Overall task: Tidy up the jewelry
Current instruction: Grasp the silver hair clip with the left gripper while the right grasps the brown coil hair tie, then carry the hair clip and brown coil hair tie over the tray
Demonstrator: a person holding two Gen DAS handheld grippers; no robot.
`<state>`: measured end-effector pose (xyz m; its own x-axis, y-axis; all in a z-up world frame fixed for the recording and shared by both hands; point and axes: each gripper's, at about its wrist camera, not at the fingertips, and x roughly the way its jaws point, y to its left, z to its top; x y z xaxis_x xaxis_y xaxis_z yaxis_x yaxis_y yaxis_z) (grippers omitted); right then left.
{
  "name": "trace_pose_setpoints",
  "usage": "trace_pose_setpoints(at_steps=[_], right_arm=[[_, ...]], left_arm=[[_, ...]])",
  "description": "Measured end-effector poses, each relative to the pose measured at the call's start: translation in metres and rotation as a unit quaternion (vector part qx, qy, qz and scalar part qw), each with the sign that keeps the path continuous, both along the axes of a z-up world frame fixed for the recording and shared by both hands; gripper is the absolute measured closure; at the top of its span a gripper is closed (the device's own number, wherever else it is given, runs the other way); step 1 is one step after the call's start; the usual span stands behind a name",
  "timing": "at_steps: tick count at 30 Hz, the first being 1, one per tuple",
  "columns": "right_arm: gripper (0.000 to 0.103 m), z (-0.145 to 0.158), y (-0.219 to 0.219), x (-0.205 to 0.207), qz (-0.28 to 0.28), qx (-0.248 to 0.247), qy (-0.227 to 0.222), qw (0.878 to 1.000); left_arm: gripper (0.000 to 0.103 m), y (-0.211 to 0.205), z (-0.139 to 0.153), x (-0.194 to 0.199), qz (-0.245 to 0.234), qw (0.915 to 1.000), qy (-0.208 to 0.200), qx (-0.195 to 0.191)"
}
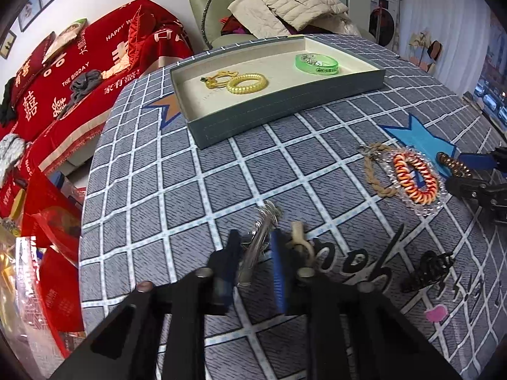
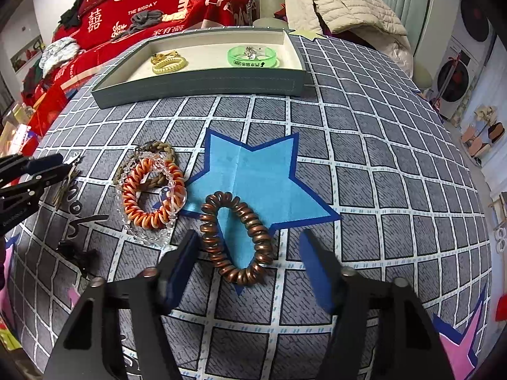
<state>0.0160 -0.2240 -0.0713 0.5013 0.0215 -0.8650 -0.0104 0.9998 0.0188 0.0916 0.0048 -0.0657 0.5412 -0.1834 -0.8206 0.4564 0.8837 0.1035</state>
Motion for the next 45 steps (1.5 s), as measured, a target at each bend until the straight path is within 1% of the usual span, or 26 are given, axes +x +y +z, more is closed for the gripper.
trace_pose_setpoints(at_steps=[1, 3, 4, 6, 9, 14, 23, 26, 31, 36, 41, 45], right_arm=[[0.048, 0.0, 0.0, 0.0, 0.0, 0.0, 0.0, 1.0], [0.064, 0.001, 0.0, 0.0, 0.002, 0.001, -0.001, 1.0], [0.066, 0.002, 0.0, 0.0, 0.001, 0.0, -0.002, 1.0], [0.072, 0.002, -0.001, -0.001, -0.004, 0.002, -0.004, 1.0], [0.077, 0.004, -0.005, -0.003, -0.01, 0.016, -0.01, 1.0], [0.079, 0.006, -0.014, -0.002, -0.021, 0.044, -0.012, 0.999], [0.079, 0.015, -0.024, -0.001, -0.03, 0.085, -0.024, 0.996], [0.079, 0.021, -0.027, 0.003, -0.033, 0.103, -0.028, 0.994], [0.079, 0.034, -0.032, 0.015, -0.032, 0.128, -0.04, 0.99], [0.079, 0.053, -0.034, 0.036, -0.024, 0.14, -0.055, 0.988], [0.079, 0.074, -0.033, 0.068, -0.009, 0.141, -0.068, 0.988], [0.079, 0.085, -0.029, 0.098, 0.003, 0.146, -0.071, 0.987]], left_arm=[[0.064, -0.001, 0.0, -0.001, 0.002, 1.0, -0.004, 0.003], [0.064, 0.0, 0.0, -0.003, 0.007, 1.0, -0.004, -0.001], [0.064, 0.001, 0.0, -0.003, 0.009, 0.9999, -0.002, -0.005], [0.064, 0.004, 0.0, -0.002, 0.016, 0.9997, 0.005, -0.016], [0.064, 0.008, 0.001, -0.002, 0.026, 0.9993, 0.009, -0.024], [0.064, 0.013, 0.003, -0.002, 0.039, 0.9985, 0.015, -0.036], [0.064, 0.017, 0.015, 0.001, 0.049, 0.9972, 0.009, -0.055], [0.064, 0.016, 0.022, 0.003, 0.052, 0.9967, 0.007, -0.062], [0.064, 0.013, 0.042, 0.012, 0.055, 0.9953, -0.005, -0.079], [0.064, 0.003, 0.059, 0.03, 0.055, 0.9945, -0.018, -0.087], [0.064, -0.009, 0.076, 0.062, 0.061, 0.9933, -0.032, -0.093], [0.064, -0.019, 0.081, 0.089, 0.067, 0.9928, -0.034, -0.093]])
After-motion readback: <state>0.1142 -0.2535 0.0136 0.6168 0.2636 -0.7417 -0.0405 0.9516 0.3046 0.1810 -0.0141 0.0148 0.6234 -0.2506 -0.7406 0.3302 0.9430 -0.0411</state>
